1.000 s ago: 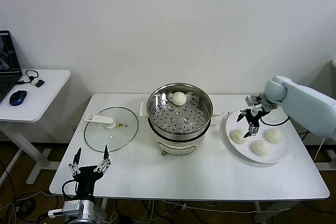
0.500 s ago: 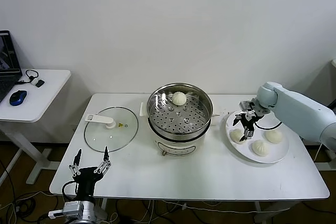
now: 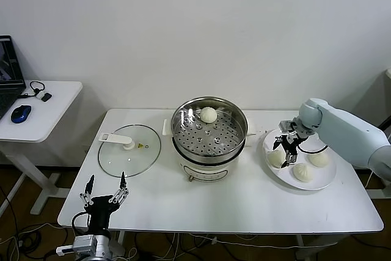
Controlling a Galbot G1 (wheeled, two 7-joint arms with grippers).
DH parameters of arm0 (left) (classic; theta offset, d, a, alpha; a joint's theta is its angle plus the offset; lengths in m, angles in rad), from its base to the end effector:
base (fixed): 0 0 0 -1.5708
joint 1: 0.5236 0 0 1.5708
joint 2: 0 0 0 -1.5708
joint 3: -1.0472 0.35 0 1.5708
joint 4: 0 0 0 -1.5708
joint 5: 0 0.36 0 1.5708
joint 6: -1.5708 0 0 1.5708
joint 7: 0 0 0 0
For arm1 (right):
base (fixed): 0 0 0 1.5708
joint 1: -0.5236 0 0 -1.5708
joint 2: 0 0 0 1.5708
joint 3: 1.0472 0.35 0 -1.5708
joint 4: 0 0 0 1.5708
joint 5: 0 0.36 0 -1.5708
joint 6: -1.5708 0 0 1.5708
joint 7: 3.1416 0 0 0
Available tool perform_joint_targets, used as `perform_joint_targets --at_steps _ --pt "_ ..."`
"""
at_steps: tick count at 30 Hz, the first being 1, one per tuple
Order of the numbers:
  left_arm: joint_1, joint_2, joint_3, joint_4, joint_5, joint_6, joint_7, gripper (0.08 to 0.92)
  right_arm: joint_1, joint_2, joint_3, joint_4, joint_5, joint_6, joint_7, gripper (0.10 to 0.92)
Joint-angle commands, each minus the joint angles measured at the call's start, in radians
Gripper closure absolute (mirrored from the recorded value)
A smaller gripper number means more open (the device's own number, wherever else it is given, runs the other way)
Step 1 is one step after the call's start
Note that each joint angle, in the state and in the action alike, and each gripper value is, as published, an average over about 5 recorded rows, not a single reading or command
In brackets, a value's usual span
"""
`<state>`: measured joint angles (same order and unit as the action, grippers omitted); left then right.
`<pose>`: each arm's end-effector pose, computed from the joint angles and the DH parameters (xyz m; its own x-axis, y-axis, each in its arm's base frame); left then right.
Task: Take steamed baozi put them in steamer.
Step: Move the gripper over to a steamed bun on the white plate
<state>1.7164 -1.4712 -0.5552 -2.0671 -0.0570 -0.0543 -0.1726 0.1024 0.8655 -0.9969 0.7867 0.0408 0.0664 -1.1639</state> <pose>0.1385 0.0277 -0.3349 -0.9827 -0.1497 0.1089 -0.1437 0.9877 0.0611 0.5757 -0.1979 -0.2439 -0.0139 -0.1304 0.9914 -0.9943 -0.1032 -0.0275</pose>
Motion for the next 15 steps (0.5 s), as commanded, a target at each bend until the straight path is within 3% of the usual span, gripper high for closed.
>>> perform_joint_targets --at_steps 1,4,15 --pt "0.001 0.0 0.0 0.001 0.0 0.0 0.0 0.177 -0.008 0.004 0.014 -0.013 -0.017 0.003 -0.006 0.322" --pt "0.001 0.0 -0.001 0.001 0.0 0.0 0.0 0.177 -0.007 0.006 0.016 -0.015 -0.019 0.005 -0.009 0.364" --pt "0.0 0.0 -0.004 0.0 0.0 0.0 -0.001 0.177 0.039 -0.009 -0.004 0.023 0.005 0.0 -0.027 0.375"
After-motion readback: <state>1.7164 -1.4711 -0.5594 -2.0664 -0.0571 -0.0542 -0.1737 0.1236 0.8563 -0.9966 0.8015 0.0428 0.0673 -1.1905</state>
